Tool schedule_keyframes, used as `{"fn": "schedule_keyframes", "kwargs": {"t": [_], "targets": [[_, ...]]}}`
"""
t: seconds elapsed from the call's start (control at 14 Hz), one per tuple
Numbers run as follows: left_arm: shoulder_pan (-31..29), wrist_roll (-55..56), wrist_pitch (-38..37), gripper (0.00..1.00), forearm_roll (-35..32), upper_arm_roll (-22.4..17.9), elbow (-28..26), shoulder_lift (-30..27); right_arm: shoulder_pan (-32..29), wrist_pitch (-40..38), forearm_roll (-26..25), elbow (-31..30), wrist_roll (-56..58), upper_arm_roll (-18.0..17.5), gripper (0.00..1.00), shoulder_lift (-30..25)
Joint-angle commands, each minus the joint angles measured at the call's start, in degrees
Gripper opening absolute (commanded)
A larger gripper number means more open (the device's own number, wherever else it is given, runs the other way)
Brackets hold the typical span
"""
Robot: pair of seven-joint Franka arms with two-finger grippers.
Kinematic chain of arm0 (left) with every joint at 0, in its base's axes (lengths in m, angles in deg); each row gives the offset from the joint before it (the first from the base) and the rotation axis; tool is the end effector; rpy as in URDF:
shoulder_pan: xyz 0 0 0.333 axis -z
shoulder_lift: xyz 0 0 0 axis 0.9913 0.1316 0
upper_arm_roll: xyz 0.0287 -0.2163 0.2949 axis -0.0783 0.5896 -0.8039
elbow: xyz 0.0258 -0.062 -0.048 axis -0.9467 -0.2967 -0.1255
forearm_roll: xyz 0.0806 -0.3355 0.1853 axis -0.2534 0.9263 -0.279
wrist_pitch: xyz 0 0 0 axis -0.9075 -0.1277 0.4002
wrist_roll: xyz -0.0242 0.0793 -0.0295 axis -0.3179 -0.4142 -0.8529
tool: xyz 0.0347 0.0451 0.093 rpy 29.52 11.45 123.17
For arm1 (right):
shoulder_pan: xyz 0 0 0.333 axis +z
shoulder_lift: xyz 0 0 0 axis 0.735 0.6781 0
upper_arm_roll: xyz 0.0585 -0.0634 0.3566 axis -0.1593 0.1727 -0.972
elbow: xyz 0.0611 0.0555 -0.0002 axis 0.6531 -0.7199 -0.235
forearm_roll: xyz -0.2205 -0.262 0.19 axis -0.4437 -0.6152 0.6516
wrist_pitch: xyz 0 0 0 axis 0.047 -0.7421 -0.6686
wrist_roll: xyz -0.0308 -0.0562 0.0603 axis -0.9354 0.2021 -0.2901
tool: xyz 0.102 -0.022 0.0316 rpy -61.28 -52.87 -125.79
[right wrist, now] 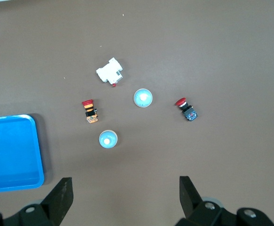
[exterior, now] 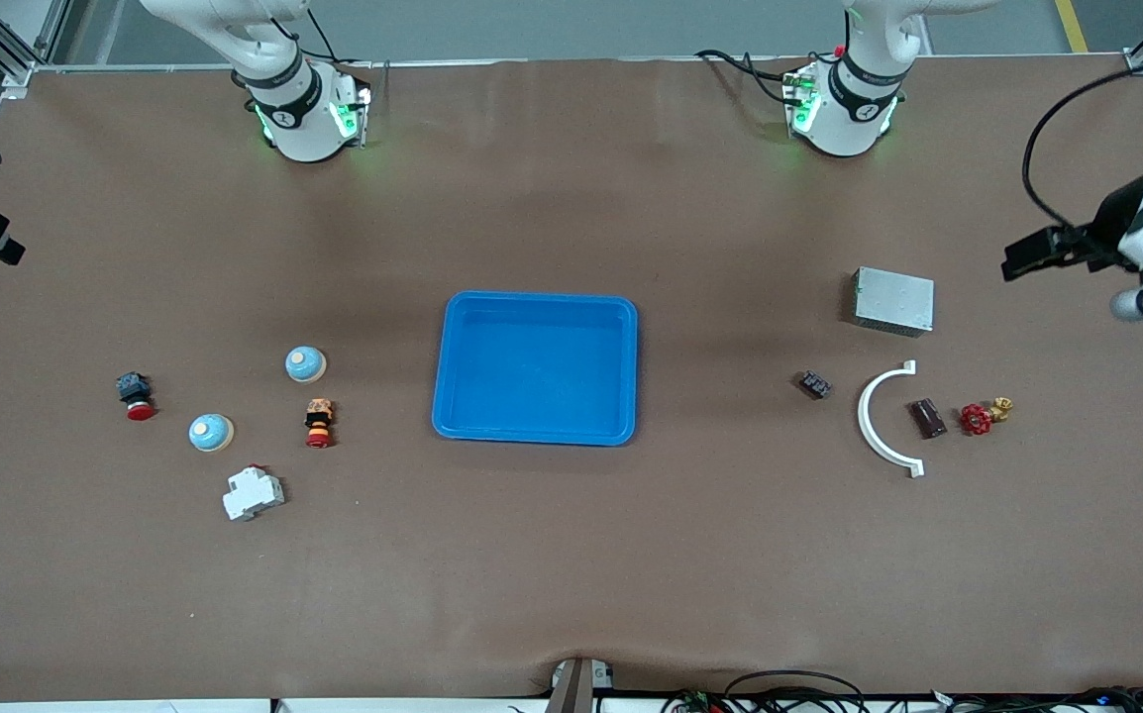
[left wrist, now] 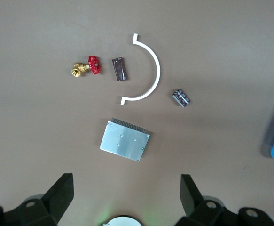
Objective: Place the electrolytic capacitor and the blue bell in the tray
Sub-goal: 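Reach the left gripper to a black capacitor while the right gripper reaches a bell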
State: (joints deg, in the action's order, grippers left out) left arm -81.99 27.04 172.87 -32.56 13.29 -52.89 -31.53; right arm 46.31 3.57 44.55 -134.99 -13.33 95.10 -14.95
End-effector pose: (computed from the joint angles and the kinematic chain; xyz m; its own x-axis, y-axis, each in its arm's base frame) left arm 0.5727 -0.0143 0.6142 0.9784 0.1377 -0.1541 0.1344 -0.9904 -0.0315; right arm 0.5378 -0.0610 0.7074 0.9867 -0.1585 0.0361 -0.1580 -0.9873 -0.0175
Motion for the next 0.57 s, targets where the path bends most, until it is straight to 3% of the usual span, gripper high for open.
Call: {"fn": "schedule_keyframes", "kwargs": {"t": [0.0, 0.29, 0.5], "targets": [[0.4, 7.3, 1.6, 1.00, 0.8, 0.4, 0.9, 3.0, -0.1, -0.7, 0.3, 1.3, 0.0, -0.2, 1.00, 1.4], [0.9, 15.1, 10.8, 1.00, 0.9, 1.4, -5.9, 3.9, -0.4, -0.9, 0.3, 0.9, 0.7, -0.2, 1.00, 1.7], [1.3, 21.4, 13.1, 1.00, 1.0, 2.3, -8.4, 4.0, -0.4, -0.7, 0.3, 0.9, 0.7, -0.1, 1.00, 2.6]]}}
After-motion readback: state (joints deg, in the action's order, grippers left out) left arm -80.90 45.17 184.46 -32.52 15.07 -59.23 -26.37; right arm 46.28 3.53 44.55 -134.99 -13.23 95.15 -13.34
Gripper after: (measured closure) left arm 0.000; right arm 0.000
